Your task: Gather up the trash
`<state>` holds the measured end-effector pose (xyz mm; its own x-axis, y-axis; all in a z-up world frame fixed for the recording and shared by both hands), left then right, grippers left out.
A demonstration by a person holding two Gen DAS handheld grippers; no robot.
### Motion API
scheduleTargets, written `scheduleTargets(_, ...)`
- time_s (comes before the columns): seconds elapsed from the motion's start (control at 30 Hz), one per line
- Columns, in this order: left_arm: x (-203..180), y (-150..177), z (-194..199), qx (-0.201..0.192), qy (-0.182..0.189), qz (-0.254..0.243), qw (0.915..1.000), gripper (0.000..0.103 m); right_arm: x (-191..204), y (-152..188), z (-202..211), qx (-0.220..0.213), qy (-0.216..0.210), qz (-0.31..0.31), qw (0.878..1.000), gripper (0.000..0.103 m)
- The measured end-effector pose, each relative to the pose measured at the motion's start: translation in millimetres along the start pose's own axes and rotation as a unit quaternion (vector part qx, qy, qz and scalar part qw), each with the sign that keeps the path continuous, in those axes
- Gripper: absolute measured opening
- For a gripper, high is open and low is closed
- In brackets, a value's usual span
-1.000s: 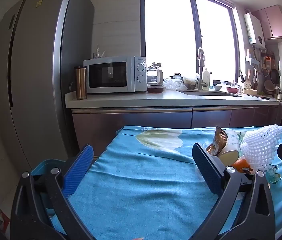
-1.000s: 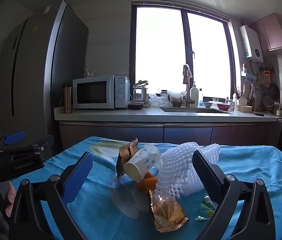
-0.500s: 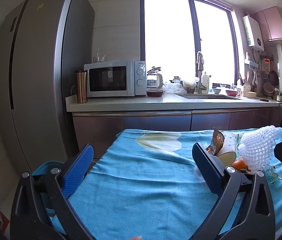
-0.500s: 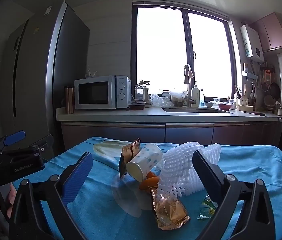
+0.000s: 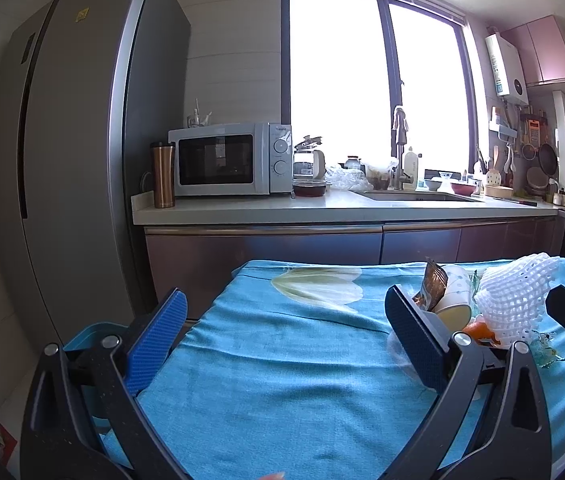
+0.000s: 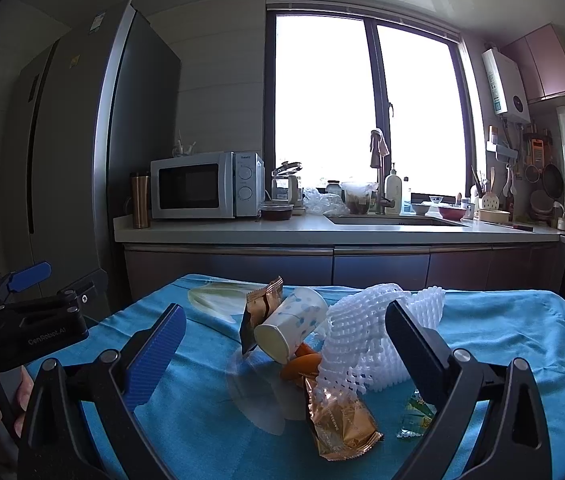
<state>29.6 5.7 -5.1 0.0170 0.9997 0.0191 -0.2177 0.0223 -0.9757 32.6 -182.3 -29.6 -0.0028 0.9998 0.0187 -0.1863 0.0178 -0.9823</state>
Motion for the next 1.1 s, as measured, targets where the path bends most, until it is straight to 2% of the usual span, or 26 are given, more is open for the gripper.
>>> scheduleTargets(1.1, -5.9, -1.5, 3.0, -0.006, 0.015, 0.003, 0.9999, 0.098, -4.9, 0.2, -3.8, 0.007, -0.007, -0.010, 1.000, 0.097)
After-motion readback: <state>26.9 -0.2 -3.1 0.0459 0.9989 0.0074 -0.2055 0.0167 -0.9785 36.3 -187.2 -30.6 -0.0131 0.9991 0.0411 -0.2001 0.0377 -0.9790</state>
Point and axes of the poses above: each gripper's, at about its wrist camera, not at the fingertips, and z roughly against the way its jaws point, x to its left, y to its underside, the point moved 5 cm from there along -z, roughly the way its jaws point
